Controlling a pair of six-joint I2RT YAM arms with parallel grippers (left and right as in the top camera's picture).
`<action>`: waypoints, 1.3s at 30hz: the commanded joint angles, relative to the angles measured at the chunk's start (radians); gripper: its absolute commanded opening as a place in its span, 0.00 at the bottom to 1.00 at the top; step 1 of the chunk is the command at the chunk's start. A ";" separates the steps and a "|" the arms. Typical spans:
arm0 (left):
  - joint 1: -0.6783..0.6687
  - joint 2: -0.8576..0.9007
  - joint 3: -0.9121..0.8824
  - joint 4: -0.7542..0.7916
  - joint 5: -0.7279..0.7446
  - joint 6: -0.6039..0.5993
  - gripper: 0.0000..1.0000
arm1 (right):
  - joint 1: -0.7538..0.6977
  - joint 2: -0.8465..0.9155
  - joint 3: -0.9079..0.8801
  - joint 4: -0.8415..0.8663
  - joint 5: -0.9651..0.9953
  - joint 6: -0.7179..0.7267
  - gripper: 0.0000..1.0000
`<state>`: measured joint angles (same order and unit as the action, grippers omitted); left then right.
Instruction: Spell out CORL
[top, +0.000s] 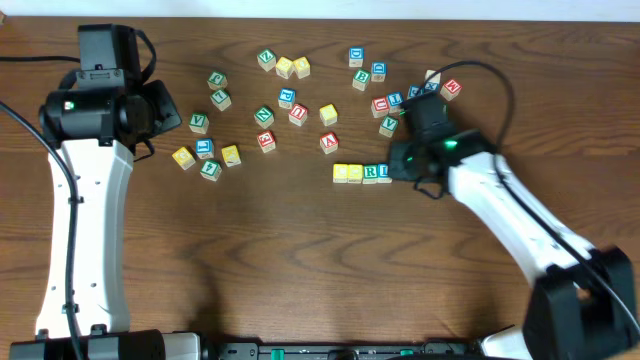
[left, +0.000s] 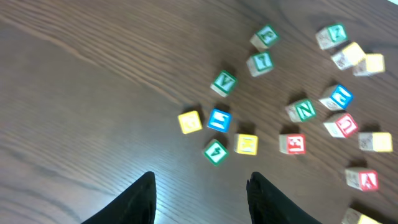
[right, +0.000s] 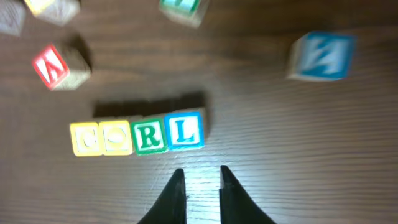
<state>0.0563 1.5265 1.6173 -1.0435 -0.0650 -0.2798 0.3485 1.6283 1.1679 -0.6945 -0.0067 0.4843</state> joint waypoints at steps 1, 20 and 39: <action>-0.036 0.035 0.002 -0.003 0.035 0.014 0.47 | -0.063 0.006 0.001 -0.026 -0.013 0.021 0.13; -0.260 0.283 -0.022 0.024 0.306 0.081 0.34 | -0.098 0.203 0.001 0.027 -0.093 -0.003 0.12; -0.266 0.310 -0.135 0.198 0.469 0.080 0.34 | -0.098 0.249 0.001 0.095 -0.184 -0.062 0.15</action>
<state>-0.2096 1.8275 1.4883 -0.8570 0.3889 -0.2085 0.2462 1.8603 1.1690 -0.6159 -0.1524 0.4690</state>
